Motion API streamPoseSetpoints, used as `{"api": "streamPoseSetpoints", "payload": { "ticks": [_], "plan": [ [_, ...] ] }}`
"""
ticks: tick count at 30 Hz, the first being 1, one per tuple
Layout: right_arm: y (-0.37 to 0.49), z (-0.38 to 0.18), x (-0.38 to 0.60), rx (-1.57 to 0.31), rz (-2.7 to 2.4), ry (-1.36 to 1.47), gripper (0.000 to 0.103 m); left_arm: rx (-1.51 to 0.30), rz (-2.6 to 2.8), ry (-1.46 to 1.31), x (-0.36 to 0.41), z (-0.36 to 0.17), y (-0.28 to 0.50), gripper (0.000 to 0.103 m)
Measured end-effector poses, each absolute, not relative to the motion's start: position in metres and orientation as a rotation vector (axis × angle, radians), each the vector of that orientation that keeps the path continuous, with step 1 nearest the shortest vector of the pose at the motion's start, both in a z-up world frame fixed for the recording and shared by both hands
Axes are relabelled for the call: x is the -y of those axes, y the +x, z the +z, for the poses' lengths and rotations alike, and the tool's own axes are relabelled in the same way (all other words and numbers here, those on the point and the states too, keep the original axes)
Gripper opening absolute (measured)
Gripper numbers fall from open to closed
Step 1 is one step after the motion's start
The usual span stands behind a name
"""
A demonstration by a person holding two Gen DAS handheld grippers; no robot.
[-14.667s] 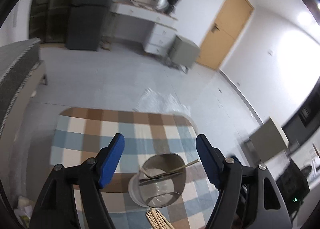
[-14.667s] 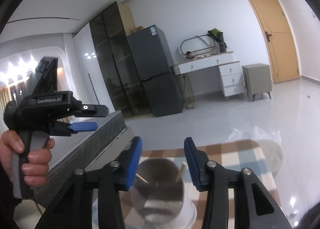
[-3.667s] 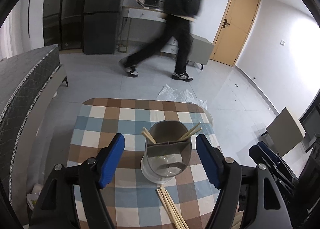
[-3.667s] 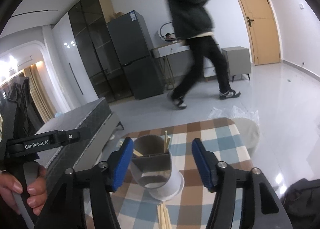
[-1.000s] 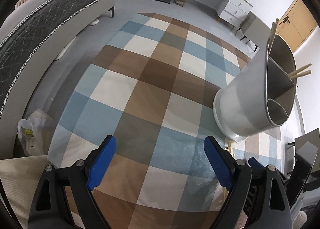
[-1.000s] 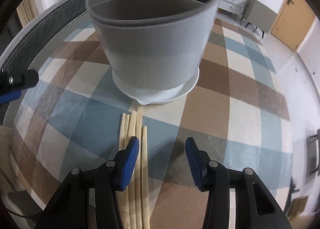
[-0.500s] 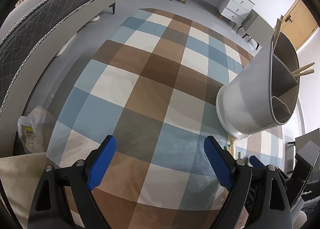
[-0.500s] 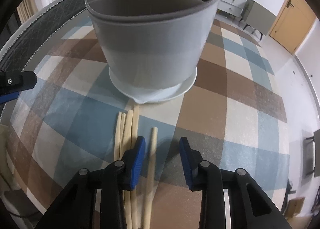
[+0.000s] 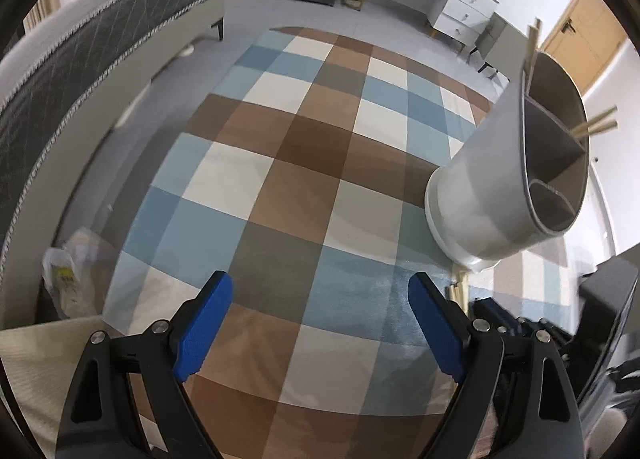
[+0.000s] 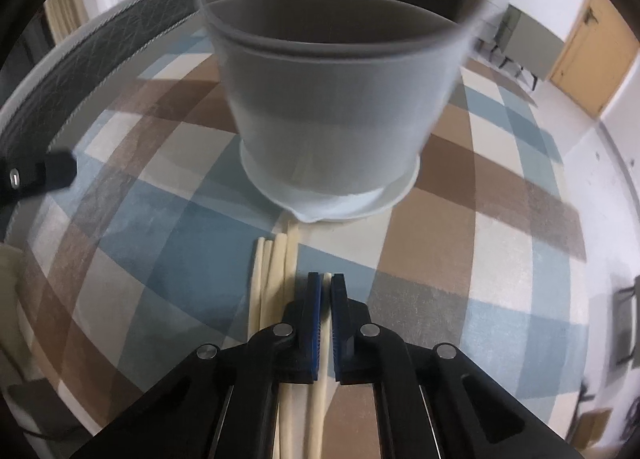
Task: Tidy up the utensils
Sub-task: 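Close the right gripper on one wooden chopstick from the bundle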
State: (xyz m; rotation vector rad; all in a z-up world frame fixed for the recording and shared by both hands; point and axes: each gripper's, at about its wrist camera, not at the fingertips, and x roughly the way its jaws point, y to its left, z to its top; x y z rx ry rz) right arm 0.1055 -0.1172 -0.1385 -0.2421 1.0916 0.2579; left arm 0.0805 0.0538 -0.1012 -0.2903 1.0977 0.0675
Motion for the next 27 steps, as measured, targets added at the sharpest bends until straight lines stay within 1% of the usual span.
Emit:
{"api": "streamPoseSetpoints", "payload": {
  "ticks": [5, 10, 14, 18, 27],
  "plan": [
    [0.109, -0.119, 0.157, -1.078, 0.228, 0.014, 0.003, -1.125, 0.06, -0.289, -0.048, -0.106, 0.073, 0.086],
    [0.099, -0.098, 0.202, -1.03, 0.201, 0.269, 0.003, -1.121, 0.006, -0.22, -0.023, -0.106, 0.063, 0.086],
    [0.091, -0.088, 0.235, -0.977, 0.207, 0.469, 0.003, -1.156, -0.06, -0.215, -0.004, -0.112, 0.055, 0.086],
    [0.087, -0.079, 0.246, -0.934, 0.193, 0.522, 0.003, -1.169, -0.065, -0.154, 0.013, -0.115, 0.056, 0.086],
    [0.077, -0.061, 0.266, -0.853, 0.191, 0.585, 0.003, -1.226, -0.032, -0.148, 0.034, -0.132, 0.061, 0.086]
  ]
}}
